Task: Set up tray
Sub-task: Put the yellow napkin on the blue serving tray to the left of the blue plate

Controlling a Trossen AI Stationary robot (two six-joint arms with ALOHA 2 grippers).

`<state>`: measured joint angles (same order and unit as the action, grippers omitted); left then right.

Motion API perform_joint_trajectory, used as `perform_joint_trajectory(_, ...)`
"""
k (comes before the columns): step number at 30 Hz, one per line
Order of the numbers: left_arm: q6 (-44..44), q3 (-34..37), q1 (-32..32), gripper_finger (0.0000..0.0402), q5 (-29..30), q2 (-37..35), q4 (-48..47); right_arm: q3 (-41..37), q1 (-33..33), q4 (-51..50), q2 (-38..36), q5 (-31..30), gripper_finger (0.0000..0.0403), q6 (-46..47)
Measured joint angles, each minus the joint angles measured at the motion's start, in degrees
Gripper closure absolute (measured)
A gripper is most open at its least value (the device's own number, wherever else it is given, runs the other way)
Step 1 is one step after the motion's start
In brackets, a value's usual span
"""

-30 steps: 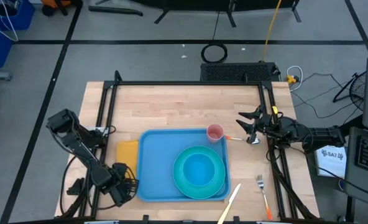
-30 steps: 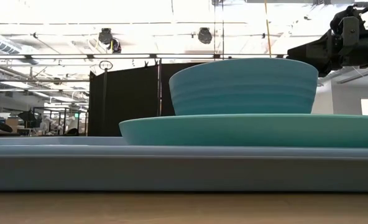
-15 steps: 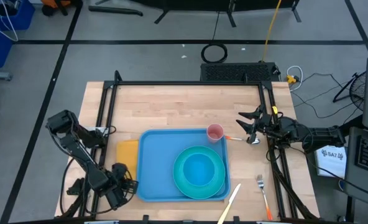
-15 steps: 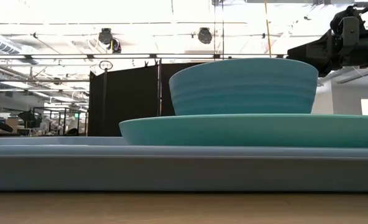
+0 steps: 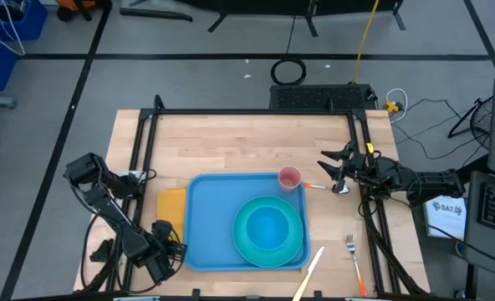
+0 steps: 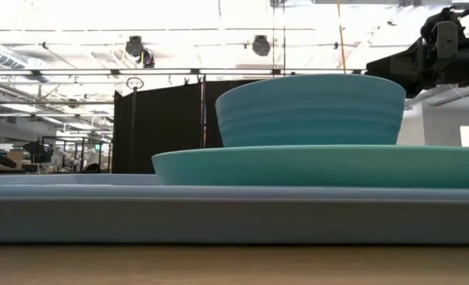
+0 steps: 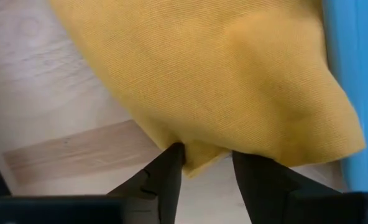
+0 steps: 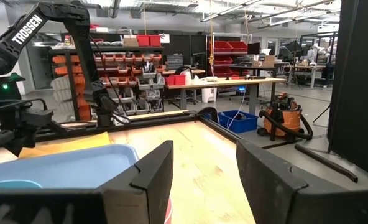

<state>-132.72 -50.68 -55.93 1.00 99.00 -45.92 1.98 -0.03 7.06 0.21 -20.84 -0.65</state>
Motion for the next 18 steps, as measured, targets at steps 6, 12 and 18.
perform_joint_trajectory(6,-0.6,0.1,-0.1,0.0321,0.7,-0.2,-0.9,0.0,0.0,0.0,0.0,0.0,0.0236,0.0)
perform_joint_trajectory(12,-0.9,0.1,-0.2,0.0393,2.7,-0.2,-2.6,0.0,0.0,0.0,0.0,0.0,0.0236,0.0)
perform_joint_trajectory(18,0.4,-1.2,0.0,0.0397,7.9,-1.4,-7.3,0.0,0.0,0.0,0.0,0.0,0.0236,0.0)
